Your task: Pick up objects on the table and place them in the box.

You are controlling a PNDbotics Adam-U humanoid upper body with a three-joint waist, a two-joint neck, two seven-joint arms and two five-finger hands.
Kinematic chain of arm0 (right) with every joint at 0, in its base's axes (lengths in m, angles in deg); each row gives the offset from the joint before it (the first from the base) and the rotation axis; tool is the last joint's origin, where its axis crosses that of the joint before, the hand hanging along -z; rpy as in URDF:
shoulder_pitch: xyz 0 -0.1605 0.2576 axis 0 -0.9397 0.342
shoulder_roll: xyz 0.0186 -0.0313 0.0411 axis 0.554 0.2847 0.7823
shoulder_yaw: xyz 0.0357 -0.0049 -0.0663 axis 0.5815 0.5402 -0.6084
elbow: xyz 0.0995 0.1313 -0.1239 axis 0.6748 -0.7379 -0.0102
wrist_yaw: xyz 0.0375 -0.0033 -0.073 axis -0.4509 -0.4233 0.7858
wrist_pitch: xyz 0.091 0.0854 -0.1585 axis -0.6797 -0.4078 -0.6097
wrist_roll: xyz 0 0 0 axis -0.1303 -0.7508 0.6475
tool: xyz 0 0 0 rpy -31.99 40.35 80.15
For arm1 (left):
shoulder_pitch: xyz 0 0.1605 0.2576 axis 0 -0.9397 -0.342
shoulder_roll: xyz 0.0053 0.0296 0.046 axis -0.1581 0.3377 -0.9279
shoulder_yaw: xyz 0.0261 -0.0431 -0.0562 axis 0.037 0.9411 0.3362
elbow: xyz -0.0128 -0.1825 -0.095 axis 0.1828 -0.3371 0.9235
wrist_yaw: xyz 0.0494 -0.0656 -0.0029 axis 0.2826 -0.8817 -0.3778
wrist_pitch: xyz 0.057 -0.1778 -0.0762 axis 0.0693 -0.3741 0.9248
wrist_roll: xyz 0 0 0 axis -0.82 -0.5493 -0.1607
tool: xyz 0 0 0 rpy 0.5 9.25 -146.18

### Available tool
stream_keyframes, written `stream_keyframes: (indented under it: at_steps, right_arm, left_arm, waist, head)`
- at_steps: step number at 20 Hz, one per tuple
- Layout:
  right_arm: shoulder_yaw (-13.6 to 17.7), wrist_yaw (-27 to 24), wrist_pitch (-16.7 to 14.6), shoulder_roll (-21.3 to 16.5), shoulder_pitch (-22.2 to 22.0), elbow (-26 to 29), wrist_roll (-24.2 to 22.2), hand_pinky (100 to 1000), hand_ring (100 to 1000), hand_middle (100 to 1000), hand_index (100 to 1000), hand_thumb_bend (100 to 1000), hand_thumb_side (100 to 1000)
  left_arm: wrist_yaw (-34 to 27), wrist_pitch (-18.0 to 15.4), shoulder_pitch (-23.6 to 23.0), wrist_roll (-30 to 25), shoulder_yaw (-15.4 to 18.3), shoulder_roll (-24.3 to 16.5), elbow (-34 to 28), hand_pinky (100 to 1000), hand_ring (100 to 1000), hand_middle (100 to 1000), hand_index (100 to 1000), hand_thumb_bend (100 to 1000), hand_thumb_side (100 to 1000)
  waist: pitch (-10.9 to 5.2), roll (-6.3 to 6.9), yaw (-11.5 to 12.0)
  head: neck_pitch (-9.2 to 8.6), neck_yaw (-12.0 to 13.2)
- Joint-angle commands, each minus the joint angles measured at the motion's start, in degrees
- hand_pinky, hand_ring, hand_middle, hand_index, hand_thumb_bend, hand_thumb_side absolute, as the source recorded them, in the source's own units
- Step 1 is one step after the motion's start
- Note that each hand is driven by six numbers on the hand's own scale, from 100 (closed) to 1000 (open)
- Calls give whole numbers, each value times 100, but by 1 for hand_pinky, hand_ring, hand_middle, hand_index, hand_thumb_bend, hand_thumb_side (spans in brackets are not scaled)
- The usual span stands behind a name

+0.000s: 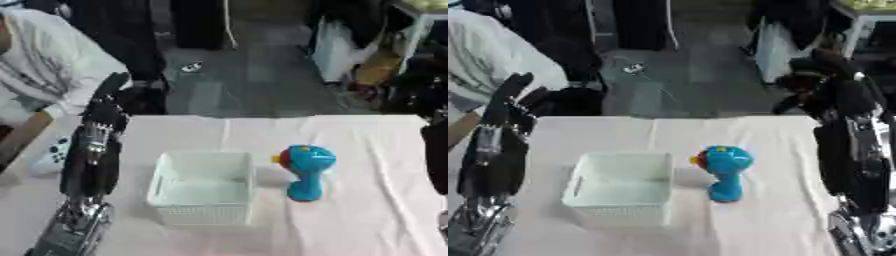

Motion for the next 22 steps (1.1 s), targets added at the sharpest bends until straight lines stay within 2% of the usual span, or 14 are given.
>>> stream_keyframes:
  at_steps: [1,12,14,18,20,21,22]
  right_arm:
    - [55,20,0,-3,54,97,-20,509,689,717,830,100,783]
    - [55,35,28,-10,54,97,-54,508,689,716,828,100,783]
    - [76,73,118,-51,72,96,-32,507,689,716,829,100,784]
    - [116,289,345,-186,321,-165,10,505,690,716,836,100,782]
    - [99,434,348,-267,506,-370,-47,518,701,727,845,142,788]
    - [84,529,313,-314,591,-475,-124,525,707,735,853,236,788]
    - [72,633,275,-358,675,-594,-213,527,709,737,855,257,786]
  left_arm:
    - [14,6,46,2,23,-126,-149,857,910,956,985,303,840]
    - [11,13,37,-4,15,-128,-148,857,910,956,985,303,840]
    - [16,13,24,1,28,-129,-145,857,910,956,986,303,839]
    - [24,14,-13,-6,24,-153,-138,857,910,956,986,303,839]
    - [27,16,-31,-12,20,-167,-133,857,910,956,986,299,825]
    - [26,18,-38,-15,17,-172,-129,857,911,956,986,302,840]
    - [27,18,-45,-18,14,-176,-126,857,910,956,986,303,840]
  waist:
    - [-81,-13,9]
    - [-90,-10,22]
    - [-104,-14,29]
    - [-149,-41,24]
    - [-167,-48,22]
    - [-175,-53,21]
    - [-181,-56,20]
  head:
    - [-81,22]
    - [-69,37]
    - [-68,71]
    - [-18,-50]
    - [-7,-95]
    - [1,-114]
    - [9,-123]
